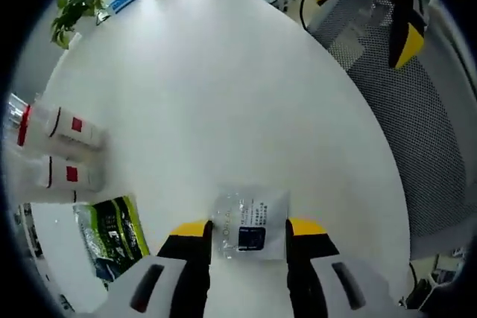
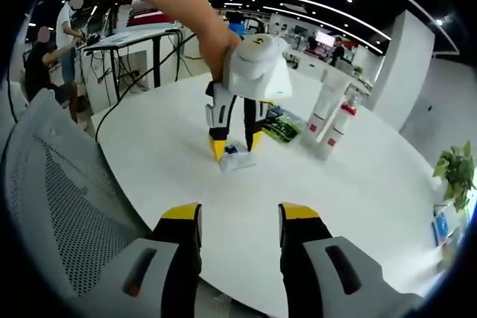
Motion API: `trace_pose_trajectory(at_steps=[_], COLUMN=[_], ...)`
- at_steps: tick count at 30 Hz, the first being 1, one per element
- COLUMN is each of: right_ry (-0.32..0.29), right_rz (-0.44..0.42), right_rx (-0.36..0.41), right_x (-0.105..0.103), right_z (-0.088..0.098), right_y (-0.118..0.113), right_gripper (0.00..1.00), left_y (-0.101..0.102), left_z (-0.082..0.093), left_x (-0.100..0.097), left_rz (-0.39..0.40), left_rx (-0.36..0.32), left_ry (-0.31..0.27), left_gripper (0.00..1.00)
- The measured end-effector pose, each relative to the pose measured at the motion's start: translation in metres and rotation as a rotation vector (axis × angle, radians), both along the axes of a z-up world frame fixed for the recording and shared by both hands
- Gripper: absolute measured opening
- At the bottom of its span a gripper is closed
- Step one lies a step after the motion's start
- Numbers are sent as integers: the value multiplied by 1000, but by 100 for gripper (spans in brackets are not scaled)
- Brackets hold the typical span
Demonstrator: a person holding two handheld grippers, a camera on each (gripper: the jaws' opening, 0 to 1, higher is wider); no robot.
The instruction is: Arrange the skincare products in the storage area until every visible bottle or jar stands upright without overlapping.
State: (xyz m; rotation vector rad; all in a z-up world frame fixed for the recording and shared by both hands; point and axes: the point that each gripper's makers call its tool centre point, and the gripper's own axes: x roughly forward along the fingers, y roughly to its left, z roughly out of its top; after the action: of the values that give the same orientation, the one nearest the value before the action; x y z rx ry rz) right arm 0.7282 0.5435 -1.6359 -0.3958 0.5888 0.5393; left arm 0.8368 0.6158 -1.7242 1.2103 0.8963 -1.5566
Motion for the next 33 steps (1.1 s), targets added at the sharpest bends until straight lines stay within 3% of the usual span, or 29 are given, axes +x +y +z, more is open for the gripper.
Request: trace_pose_trajectory(at_steps=[5, 12, 16, 21, 23, 26, 29, 33], right_ry=[-6, 6, 28, 72, 105, 144, 161, 187], right_rz=[0, -21, -20, -27, -32, -25, -26, -18], right_rx=[20, 174, 260, 384, 415, 419, 444, 459], right_x=[0, -1, -4, -10, -12, -16, -18, -21], right_z=[3, 16, 22, 30, 30, 25, 26, 25], right_y=[2, 13, 22, 29, 31, 34, 36, 40], right_gripper=[39, 33, 32, 25, 23, 22, 21, 20], left_y=[1, 2, 2, -2, -1, -7, -11, -15], left_z=[18, 42, 56, 73, 77, 85, 91, 98], left_x=[-13, -47, -64, -85, -93, -109, -117, -128], left_rz=[118, 276, 350, 391, 389, 395, 375, 369], left_rx=[-87, -242, -315, -394, -405, -458, -485, -519], left_ry=[16, 39, 21, -14, -57, -67, -136, -174], left_gripper=[40, 40, 40, 40, 40, 40, 40, 40])
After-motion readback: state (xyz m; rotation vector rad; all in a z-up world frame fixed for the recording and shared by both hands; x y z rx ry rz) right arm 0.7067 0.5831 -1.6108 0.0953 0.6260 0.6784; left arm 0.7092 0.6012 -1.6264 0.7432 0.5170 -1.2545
